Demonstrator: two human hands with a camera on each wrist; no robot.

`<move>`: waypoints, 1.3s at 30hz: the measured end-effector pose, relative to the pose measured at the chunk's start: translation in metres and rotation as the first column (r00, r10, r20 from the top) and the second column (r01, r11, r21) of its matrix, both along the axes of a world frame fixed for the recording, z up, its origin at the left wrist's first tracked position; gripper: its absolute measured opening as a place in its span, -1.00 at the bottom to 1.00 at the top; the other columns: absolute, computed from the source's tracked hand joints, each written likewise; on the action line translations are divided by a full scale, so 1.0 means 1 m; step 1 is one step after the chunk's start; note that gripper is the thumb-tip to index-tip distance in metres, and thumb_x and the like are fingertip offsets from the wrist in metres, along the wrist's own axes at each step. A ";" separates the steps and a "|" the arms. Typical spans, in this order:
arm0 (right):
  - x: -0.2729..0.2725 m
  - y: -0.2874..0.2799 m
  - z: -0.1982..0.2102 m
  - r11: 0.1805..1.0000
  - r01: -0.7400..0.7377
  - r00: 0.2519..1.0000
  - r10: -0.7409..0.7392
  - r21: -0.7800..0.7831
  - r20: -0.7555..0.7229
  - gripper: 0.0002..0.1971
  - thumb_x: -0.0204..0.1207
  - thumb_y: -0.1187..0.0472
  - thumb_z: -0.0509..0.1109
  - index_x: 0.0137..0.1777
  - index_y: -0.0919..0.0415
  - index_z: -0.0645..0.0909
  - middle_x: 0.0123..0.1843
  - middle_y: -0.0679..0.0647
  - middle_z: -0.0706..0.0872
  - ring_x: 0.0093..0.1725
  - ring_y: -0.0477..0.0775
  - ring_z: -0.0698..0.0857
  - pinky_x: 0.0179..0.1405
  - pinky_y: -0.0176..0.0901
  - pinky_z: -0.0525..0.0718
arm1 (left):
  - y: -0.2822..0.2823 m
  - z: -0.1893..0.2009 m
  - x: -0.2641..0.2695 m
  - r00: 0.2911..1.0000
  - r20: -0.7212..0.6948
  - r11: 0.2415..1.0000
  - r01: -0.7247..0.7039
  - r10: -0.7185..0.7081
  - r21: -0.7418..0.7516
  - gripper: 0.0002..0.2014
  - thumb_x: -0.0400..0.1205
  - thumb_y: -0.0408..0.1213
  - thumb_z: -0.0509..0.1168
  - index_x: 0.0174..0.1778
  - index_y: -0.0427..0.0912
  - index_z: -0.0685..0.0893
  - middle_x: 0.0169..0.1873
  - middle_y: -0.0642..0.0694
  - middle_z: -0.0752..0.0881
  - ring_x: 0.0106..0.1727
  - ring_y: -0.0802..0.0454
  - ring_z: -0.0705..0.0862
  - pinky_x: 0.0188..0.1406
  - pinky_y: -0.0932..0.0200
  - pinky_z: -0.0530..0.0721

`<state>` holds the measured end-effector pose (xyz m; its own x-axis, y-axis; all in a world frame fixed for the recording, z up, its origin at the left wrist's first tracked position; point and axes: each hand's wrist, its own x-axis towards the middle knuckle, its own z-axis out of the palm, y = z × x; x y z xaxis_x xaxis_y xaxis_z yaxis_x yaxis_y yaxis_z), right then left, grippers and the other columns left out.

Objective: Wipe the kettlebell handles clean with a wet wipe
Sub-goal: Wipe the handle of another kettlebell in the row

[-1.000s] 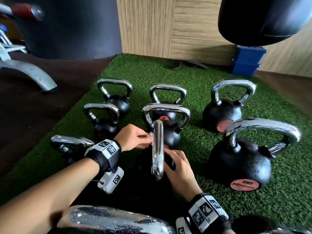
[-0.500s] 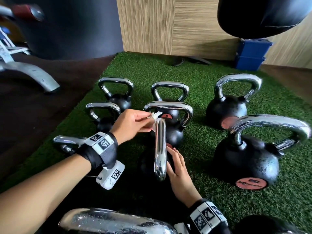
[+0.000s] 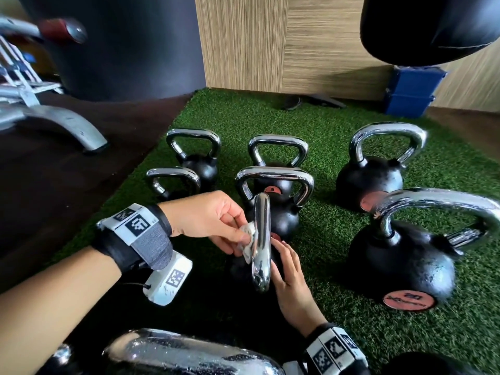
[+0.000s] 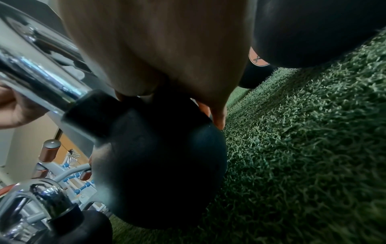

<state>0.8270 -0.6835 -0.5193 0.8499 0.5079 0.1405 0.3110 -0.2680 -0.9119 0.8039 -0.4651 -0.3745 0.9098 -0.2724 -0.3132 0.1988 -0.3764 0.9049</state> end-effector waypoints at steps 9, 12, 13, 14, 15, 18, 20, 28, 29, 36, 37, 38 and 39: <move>0.001 0.000 -0.003 1.000 0.005 1.000 -0.005 0.024 0.017 -0.39 0.57 -0.12 0.14 0.61 0.07 0.37 0.61 0.04 0.38 0.68 -0.07 0.27 0.73 0.02 0.20 | -0.016 -0.021 -0.027 0.987 0.085 0.989 0.134 -0.139 0.062 -0.79 0.46 -0.49 0.63 -0.15 -0.09 0.87 -0.21 -0.12 0.90 -0.24 0.08 0.84 -0.20 0.25 0.79; 0.003 0.001 -0.006 1.000 0.002 1.000 -0.003 0.024 0.027 -0.37 0.57 -0.15 0.13 0.61 0.07 0.37 0.62 0.04 0.39 0.68 -0.05 0.26 0.73 0.03 0.20 | -0.016 -0.024 -0.036 0.981 0.178 0.996 0.069 -0.079 0.062 -0.82 0.44 -0.40 0.66 -0.14 -0.06 0.89 -0.24 -0.09 0.90 -0.30 0.14 0.83 -0.24 0.33 0.74; 0.003 0.001 -0.007 1.000 0.000 1.000 -0.001 0.017 0.026 -0.36 0.57 -0.15 0.12 0.62 0.07 0.36 0.62 0.04 0.38 0.69 -0.05 0.25 0.73 0.04 0.19 | -0.015 -0.026 -0.040 0.977 0.203 0.996 0.048 -0.062 0.074 -0.83 0.44 -0.36 0.67 -0.15 -0.02 0.89 -0.25 -0.06 0.90 -0.31 0.15 0.83 -0.26 0.34 0.73; 0.003 0.000 -0.007 1.000 0.000 1.000 0.000 0.013 0.025 -0.36 0.56 -0.17 0.12 0.62 0.06 0.36 0.63 0.04 0.38 0.69 -0.05 0.25 0.74 0.03 0.18 | -0.016 -0.029 -0.043 0.972 0.230 0.994 0.033 -0.057 0.105 -0.84 0.44 -0.30 0.68 -0.17 0.04 0.89 -0.26 -0.01 0.90 -0.31 0.15 0.83 -0.27 0.36 0.72; 0.003 0.000 -0.008 1.000 0.000 1.000 0.000 0.014 0.027 -0.37 0.56 -0.18 0.11 0.61 0.02 0.36 0.63 0.04 0.38 0.69 -0.06 0.24 0.74 0.00 0.17 | -0.018 -0.032 -0.046 0.963 0.263 0.988 0.022 -0.062 0.151 -0.85 0.44 -0.24 0.68 -0.19 0.10 0.89 -0.26 0.04 0.90 -0.30 0.17 0.83 -0.27 0.37 0.70; 0.002 0.000 -0.005 1.000 0.009 1.000 -0.010 0.017 0.029 -0.44 0.56 -0.18 0.11 0.56 -0.11 0.32 0.62 0.00 0.38 0.67 -0.12 0.25 0.74 -0.13 0.15 | -0.022 -0.047 -0.050 0.929 0.361 0.954 -0.025 -0.088 0.297 -0.83 0.46 -0.17 0.67 -0.26 0.22 0.84 -0.29 0.24 0.86 -0.26 0.35 0.79 -0.24 0.46 0.62; 0.000 0.001 -0.004 1.000 0.019 0.999 -0.019 0.001 0.035 -0.50 0.62 -0.10 0.16 0.57 -0.12 0.32 0.63 -0.01 0.37 0.67 -0.13 0.25 0.74 -0.09 0.16 | -0.022 -0.056 -0.051 0.921 0.385 0.936 -0.078 -0.065 0.344 -0.84 0.48 -0.15 0.65 -0.27 0.23 0.83 -0.28 0.31 0.84 -0.24 0.38 0.77 -0.21 0.44 0.60; 0.008 -0.009 0.041 0.963 0.269 0.922 -0.259 0.003 0.287 -0.72 0.58 0.17 0.49 0.28 0.00 0.72 0.15 -0.02 0.72 0.15 -0.04 0.69 0.26 0.04 0.65 | 0.001 -0.044 -0.040 0.846 0.526 0.926 -0.263 0.087 0.270 -0.75 0.36 -0.11 0.69 -0.09 0.25 0.90 -0.14 0.27 0.88 -0.07 0.34 0.83 -0.05 0.47 0.66; 0.009 -0.009 0.054 0.946 0.311 0.893 -0.322 0.086 0.315 -0.76 0.55 0.21 0.53 0.20 0.01 0.77 0.07 -0.06 0.74 0.05 -0.10 0.72 0.15 -0.01 0.70 | 0.006 -0.039 -0.039 0.829 0.536 0.927 -0.313 0.160 0.206 -0.70 0.35 -0.08 0.69 -0.03 0.29 0.89 -0.12 0.26 0.88 -0.08 0.32 0.84 -0.06 0.50 0.65; 0.005 -0.003 0.125 0.969 0.023 0.906 -0.124 0.246 0.404 -0.62 0.38 0.00 0.64 0.20 -0.03 0.82 0.08 -0.20 0.80 -0.11 -0.28 0.75 -0.12 -0.49 0.62 | -0.003 0.004 -0.014 0.785 0.522 0.941 -0.313 0.333 -0.130 -0.75 0.28 -0.15 0.68 -0.15 0.02 0.88 -0.24 -0.14 0.89 -0.28 0.05 0.85 -0.24 0.28 0.80; 0.006 -0.002 0.129 0.970 0.027 0.904 -0.127 0.243 0.408 -0.61 0.36 0.02 0.66 0.21 -0.02 0.81 0.10 -0.21 0.81 -0.09 -0.33 0.75 -0.11 -0.51 0.63 | -0.008 0.009 -0.011 0.791 0.511 0.941 -0.300 0.338 -0.158 -0.77 0.30 -0.19 0.66 -0.14 -0.04 0.90 -0.23 -0.17 0.89 -0.26 0.03 0.86 -0.24 0.27 0.81; 0.007 -0.002 0.132 0.966 0.047 0.899 -0.152 0.254 0.412 -0.60 0.35 0.04 0.67 0.21 0.00 0.81 0.12 -0.22 0.82 -0.05 -0.35 0.76 -0.07 -0.48 0.67 | -0.012 0.013 -0.009 0.800 0.488 0.937 -0.290 0.349 -0.195 -0.78 0.33 -0.20 0.64 -0.13 -0.10 0.91 -0.21 -0.19 0.90 -0.23 0.01 0.88 -0.23 0.25 0.82; 0.009 -0.003 0.134 0.959 0.070 0.891 -0.184 0.273 0.416 -0.60 0.34 0.06 0.68 0.21 0.03 0.82 0.12 -0.22 0.82 0.00 -0.34 0.77 -0.01 -0.46 0.70 | -0.015 0.017 -0.008 0.819 0.450 0.932 -0.274 0.356 -0.239 -0.79 0.35 -0.19 0.62 -0.12 -0.12 0.92 -0.18 -0.18 0.90 -0.19 0.00 0.89 -0.21 0.24 0.83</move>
